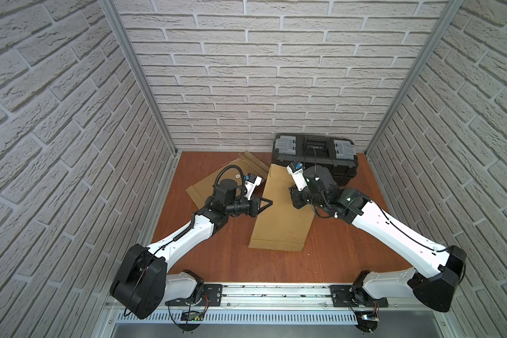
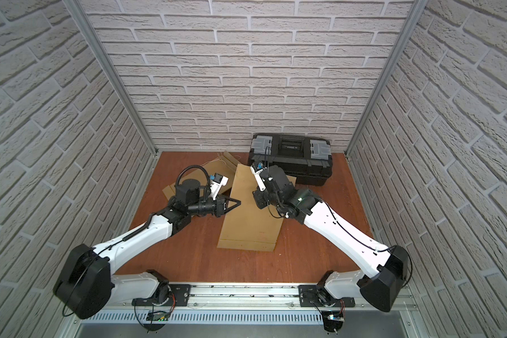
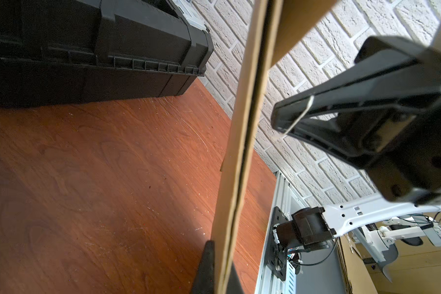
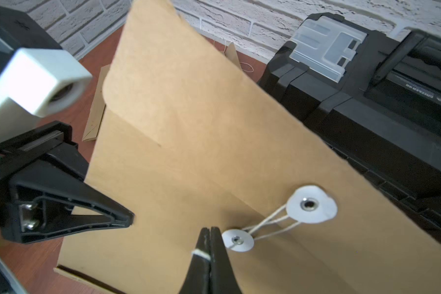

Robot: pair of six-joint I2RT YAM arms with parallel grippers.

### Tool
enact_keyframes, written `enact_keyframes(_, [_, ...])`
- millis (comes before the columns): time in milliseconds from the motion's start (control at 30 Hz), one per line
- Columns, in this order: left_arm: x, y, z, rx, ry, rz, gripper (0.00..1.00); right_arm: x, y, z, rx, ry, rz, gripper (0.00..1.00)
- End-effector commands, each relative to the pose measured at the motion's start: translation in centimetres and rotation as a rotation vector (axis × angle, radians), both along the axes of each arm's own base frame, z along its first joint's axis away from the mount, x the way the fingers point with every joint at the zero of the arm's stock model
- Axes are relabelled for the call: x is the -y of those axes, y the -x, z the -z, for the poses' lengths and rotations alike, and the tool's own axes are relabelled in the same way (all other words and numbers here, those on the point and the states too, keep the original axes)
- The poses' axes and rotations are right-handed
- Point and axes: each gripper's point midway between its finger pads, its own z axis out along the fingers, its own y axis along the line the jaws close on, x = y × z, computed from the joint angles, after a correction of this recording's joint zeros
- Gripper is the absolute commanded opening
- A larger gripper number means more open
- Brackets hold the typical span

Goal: Close the mouth of the file bag
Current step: Close the file bag.

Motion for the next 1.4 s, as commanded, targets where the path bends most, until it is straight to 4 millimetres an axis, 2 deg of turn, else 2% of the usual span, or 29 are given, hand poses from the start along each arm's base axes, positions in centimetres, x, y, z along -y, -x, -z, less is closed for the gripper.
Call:
enact_keyframes(0, [-0.1,-0.7,-2.9,0.090,0.059,-0.021,0.00,-0.7,-1.1,-2.0,0.135,-0.153,0.038,0.03])
enact_keyframes(300, [-0.3,-0.7,-2.7,0.088,0.047,-0.028,0.00,0.3,-0.1,-4.1,0.265,-0.281,0.042,0.03])
enact_keyframes(400, [-0.2,-0.7,-2.7,0.087,0.047,-0.028,0.00,1.2,0.0,-4.0,0.278,-0.288,0.073,0.03])
enact_keyframes(500, [-0.2,-0.7,-3.0,0.091,0.050,-0.027,0.00,2.1,-0.2,-2.9,0.242,-0.260,0.112,0.02])
enact_keyframes(633, [-0.2,-0.7,-3.3,0.095,0.048,-0.026,0.00,2.4,0.2,-1.2,0.193,-0.223,0.115,0.02])
enact_keyframes(933, [-0.1,-0.8,-3.9,0.104,0.055,-0.025,0.00,1.0,1.1,3.4,0.042,-0.226,0.066,0.03])
enact_keyframes(1067, [-0.1,-0.8,-3.9,0.100,0.052,-0.025,0.00,1.1,1.0,5.2,-0.007,-0.215,0.078,0.03])
enact_keyframes(1367, [-0.3,-0.3,-4.2,0.111,0.047,-0.015,0.00,4.3,-0.8,8.3,-0.138,-0.261,0.126,0.03])
